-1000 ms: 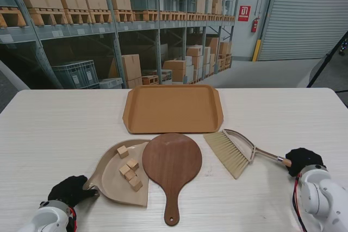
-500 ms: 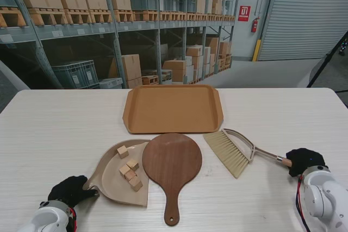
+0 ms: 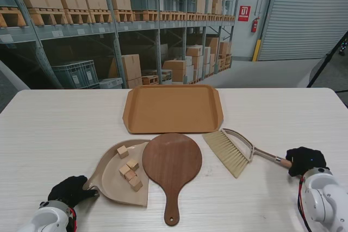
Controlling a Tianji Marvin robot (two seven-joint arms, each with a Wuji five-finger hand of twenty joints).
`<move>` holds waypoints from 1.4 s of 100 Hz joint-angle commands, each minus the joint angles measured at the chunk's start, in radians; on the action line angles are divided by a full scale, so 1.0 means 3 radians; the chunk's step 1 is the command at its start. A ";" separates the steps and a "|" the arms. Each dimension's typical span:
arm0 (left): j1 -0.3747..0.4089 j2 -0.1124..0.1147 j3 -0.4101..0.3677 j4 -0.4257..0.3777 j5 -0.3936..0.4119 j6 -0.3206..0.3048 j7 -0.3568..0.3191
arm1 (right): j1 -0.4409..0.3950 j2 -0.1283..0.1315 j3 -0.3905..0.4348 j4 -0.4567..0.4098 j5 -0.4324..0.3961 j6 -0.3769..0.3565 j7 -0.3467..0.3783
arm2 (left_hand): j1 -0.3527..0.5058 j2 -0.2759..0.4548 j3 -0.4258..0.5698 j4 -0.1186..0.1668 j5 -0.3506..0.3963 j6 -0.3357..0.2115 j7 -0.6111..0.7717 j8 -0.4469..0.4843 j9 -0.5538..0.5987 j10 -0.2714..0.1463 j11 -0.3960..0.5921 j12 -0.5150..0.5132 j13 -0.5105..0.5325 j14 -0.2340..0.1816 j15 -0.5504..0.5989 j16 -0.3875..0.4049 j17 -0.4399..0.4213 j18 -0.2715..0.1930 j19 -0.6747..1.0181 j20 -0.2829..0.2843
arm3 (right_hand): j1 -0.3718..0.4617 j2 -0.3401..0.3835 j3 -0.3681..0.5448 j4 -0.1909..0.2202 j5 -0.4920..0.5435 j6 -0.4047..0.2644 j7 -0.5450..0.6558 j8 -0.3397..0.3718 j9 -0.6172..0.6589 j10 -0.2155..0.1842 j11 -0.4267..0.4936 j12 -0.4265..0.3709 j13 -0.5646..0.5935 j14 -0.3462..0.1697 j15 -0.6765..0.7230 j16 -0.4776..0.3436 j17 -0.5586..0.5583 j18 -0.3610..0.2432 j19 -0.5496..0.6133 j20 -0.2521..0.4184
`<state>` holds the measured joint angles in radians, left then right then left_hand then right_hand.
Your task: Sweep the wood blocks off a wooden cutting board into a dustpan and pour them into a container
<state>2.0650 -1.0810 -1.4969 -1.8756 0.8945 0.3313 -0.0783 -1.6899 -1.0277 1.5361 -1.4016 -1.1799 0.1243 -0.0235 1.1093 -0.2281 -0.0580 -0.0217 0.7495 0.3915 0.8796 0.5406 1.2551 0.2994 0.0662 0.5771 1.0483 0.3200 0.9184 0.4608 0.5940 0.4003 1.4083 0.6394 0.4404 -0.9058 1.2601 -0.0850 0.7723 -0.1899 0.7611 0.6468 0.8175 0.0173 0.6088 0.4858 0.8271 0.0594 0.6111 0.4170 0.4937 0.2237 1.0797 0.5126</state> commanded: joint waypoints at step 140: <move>-0.0008 -0.0015 0.0027 -0.0034 -0.0119 0.0098 -0.0061 | 0.0597 -0.0293 -0.0673 -0.0657 0.1436 -0.0395 -0.0392 | 0.0419 0.0560 0.0182 -0.0002 0.0234 -0.0108 0.0045 0.0063 0.0007 -0.0737 0.3184 0.0055 0.0102 -0.0348 0.0112 0.0061 -0.0242 -0.0028 0.0038 0.0038 | -0.0771 0.1178 -0.1396 0.0150 -0.0323 0.0233 -0.0736 -0.0268 -0.0109 0.0196 -0.0423 -0.0293 -0.0130 0.0145 -0.0544 -0.0183 -0.0213 0.0283 -0.0432 0.0024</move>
<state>2.0604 -1.0814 -1.4920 -1.8799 0.8616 0.3574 -0.0785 -1.5260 -1.0955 1.3526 -1.5892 -0.7542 0.0079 -0.1564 1.1093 -0.2077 -0.0580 -0.0217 0.7495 0.3915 0.8691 0.5479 1.2522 0.2998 0.0637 0.5854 1.0477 0.3200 0.9185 0.4694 0.5622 0.4127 1.4103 0.6394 0.2578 -0.5953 0.8716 -0.0734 0.7094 -0.1450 0.5640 0.5824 0.7974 0.0555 0.5104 0.4191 0.8021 0.0902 0.4780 0.3807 0.4521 0.2649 0.9767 0.5128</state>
